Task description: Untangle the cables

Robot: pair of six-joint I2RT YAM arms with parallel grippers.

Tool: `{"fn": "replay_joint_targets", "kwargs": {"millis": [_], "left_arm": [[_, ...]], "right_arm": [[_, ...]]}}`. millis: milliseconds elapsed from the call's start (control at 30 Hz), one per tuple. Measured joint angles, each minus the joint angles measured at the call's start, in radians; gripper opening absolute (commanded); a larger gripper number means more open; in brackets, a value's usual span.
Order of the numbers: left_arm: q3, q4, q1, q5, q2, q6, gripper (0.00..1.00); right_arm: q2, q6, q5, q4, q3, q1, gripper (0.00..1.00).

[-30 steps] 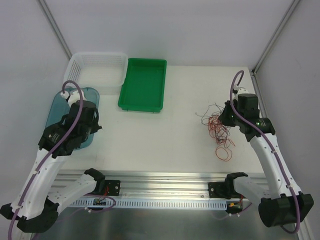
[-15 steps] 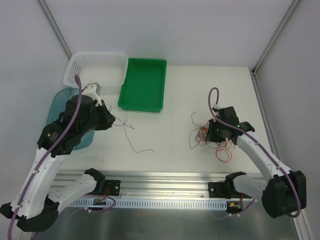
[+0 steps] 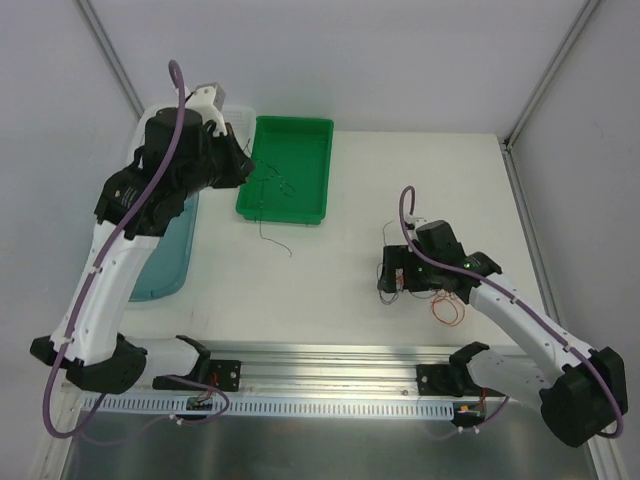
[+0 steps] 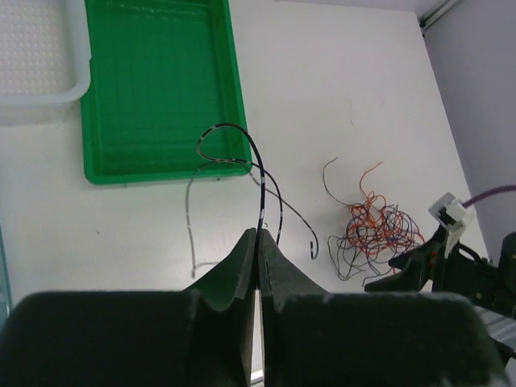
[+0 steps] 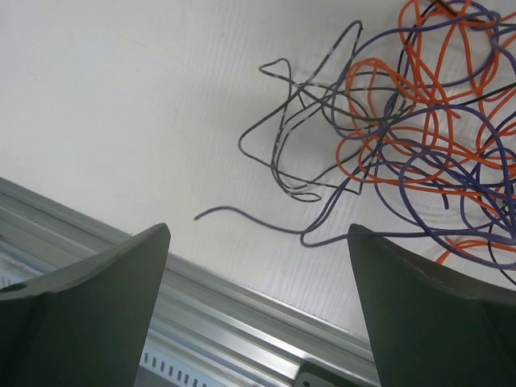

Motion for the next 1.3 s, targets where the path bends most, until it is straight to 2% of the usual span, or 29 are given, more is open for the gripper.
{"fn": "replay_joint_targets", "kwargs": {"millis": [233,400,600,833,1033,1067,1100,1200,1300], "left_arm": [[0.195,0.08,0.008,0.0,0.219,0.046,0.0],[0.307,0.15,0.058,-0.01,0.384,0.084,0.0],[0.319,0.24,0.106,-0.015,0.562,0.121,0.0],[0.28,0.357,0.143,-0.057,0.774,0.158,0.0],[0.204,0.385,0.183,-0.065,0.874,0.161,0.33],[0.18,0.385,0.189,-0.065,0.874,0.157,0.51],[0.159,0.384,0.195,-0.064,0.867,0.156,0.59],[0.095,0.396,0.2,-0.053,0.832,0.138,0.82],[-0.018,0.395,0.188,-0.032,0.723,0.115,0.96]], "right_arm": [[-0.146,0.013,0.039,-0.029,0.011,0.06,0.97],[-0.253,0.021,0.068,-0.062,0.011,0.061,0.97],[-0.34,0.029,0.096,-0.091,0.011,0.062,0.97],[-0.35,0.03,0.105,-0.103,0.005,0.062,0.97],[-0.349,0.029,0.119,-0.114,0.001,0.062,0.97],[-0.348,0.029,0.13,-0.117,0.001,0.062,0.97],[-0.346,0.027,0.144,-0.121,0.001,0.062,0.97],[-0.328,0.026,0.189,-0.137,0.001,0.062,0.97],[-0.292,0.026,0.241,-0.15,0.002,0.062,0.98]]}}
